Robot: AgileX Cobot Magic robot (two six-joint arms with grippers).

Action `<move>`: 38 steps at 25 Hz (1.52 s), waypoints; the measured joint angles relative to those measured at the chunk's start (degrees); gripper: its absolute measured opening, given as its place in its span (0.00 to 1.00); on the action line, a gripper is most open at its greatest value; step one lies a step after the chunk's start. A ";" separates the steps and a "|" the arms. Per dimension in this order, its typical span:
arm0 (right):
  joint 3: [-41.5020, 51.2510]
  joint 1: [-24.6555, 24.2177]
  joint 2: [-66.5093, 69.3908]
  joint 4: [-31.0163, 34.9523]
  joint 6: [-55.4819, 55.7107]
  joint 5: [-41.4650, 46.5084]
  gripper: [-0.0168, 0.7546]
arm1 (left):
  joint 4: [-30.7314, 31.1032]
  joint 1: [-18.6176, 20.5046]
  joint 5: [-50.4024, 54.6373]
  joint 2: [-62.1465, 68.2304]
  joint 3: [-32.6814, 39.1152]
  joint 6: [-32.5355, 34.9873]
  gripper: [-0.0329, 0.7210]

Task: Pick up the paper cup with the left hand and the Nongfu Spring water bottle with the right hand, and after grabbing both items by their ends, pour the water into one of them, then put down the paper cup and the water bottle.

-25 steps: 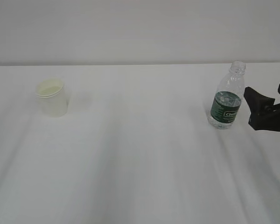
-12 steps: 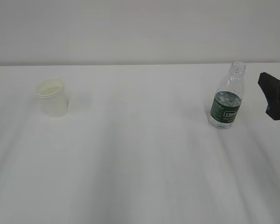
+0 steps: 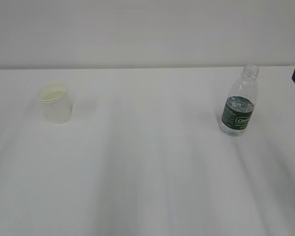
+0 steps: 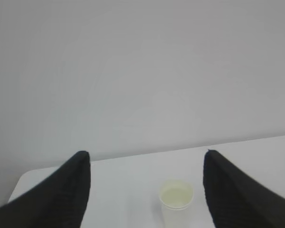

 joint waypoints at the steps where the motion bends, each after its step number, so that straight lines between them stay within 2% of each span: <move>1: -0.10 0.00 -1.46 0.00 -0.11 1.34 0.79 | -0.54 0.00 1.73 -0.48 -0.79 0.00 0.74; 7: -3.28 0.00 -8.73 0.00 -0.34 13.87 0.79 | -2.40 0.00 13.06 -2.73 -4.51 0.00 0.73; 14: -4.00 0.00 -16.93 0.00 -0.48 23.28 0.79 | -2.83 0.00 22.56 -5.88 -5.37 0.00 0.71; 28: -11.04 0.00 -28.84 0.00 -0.48 49.61 0.79 | -3.91 0.00 36.36 -9.87 -5.50 0.34 0.71; 38: -12.04 0.00 -32.92 0.00 -0.51 65.59 0.79 | -6.29 0.00 43.43 -11.24 -5.50 1.91 0.70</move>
